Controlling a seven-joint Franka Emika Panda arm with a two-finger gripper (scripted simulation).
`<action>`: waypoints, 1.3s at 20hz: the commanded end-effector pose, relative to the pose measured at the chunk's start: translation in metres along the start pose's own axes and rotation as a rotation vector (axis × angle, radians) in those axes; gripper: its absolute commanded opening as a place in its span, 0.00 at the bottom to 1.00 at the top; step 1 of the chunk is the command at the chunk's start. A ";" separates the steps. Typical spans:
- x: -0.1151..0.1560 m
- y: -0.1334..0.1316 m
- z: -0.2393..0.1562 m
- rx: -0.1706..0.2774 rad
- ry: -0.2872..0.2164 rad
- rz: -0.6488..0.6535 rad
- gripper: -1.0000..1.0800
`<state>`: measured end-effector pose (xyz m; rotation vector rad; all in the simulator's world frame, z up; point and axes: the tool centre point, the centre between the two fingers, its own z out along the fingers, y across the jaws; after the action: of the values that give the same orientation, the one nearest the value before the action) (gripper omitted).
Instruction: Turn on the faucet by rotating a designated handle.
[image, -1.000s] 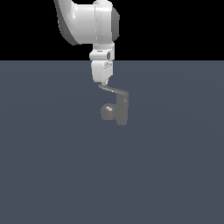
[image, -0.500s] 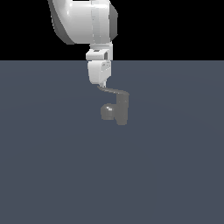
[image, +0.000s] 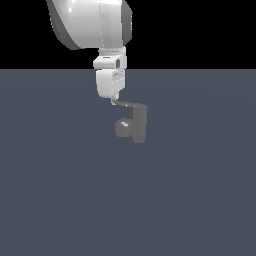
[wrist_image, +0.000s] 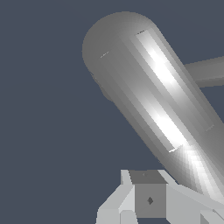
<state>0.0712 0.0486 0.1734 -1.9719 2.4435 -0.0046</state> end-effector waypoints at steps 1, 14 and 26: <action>0.000 0.000 0.000 -0.001 0.002 0.000 0.00; 0.019 0.032 0.000 -0.002 0.001 -0.002 0.00; 0.036 0.062 0.000 -0.003 0.000 -0.004 0.00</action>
<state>0.0088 0.0332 0.1744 -1.9845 2.4292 -0.0034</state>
